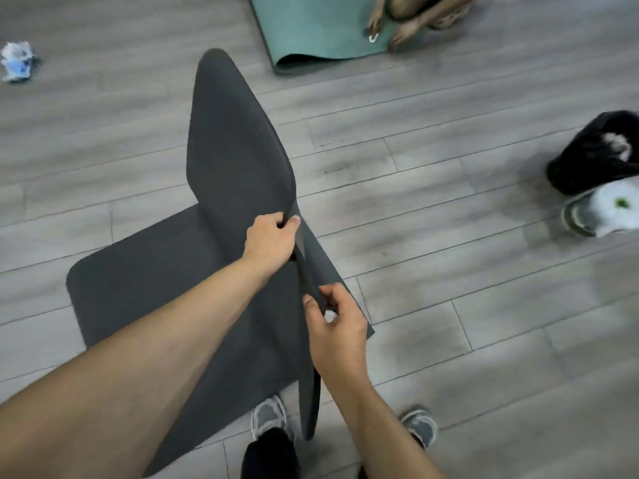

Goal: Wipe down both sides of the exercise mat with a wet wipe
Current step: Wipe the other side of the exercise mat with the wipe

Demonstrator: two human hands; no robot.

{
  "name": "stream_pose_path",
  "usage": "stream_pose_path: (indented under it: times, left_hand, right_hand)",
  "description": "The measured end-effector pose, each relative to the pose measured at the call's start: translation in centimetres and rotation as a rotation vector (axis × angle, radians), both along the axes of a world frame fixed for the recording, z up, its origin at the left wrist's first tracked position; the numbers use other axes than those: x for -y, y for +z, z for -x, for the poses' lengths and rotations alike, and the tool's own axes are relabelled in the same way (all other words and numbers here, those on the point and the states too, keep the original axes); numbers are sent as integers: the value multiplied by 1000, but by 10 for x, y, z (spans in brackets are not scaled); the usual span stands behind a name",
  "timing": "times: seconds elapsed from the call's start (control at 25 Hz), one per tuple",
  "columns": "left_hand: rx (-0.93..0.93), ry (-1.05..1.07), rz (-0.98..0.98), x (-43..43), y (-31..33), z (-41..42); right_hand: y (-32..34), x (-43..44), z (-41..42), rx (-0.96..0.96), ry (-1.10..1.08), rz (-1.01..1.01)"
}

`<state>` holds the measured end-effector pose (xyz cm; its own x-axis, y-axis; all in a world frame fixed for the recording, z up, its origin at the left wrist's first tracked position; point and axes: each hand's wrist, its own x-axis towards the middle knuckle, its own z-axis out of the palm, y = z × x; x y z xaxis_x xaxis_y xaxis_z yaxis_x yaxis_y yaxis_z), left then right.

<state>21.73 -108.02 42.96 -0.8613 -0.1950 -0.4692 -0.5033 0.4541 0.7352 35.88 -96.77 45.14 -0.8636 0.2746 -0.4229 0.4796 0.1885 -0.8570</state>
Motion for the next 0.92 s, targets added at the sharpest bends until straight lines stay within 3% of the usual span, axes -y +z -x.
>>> stream_pose_path:
  times: [0.4, 0.8, 0.92]
  left_hand:
    - [-86, -255, -70, -325, 48, 29]
    - [-27, -98, -378, -614, 68, 65]
    - [9, -73, -333, -665, 53, 74]
  right_hand:
    - [49, -304, 3, -78, -285, -46]
    - [90, -599, 55, -40, -321, -461]
    - [78, -649, 68, 42, -250, -574]
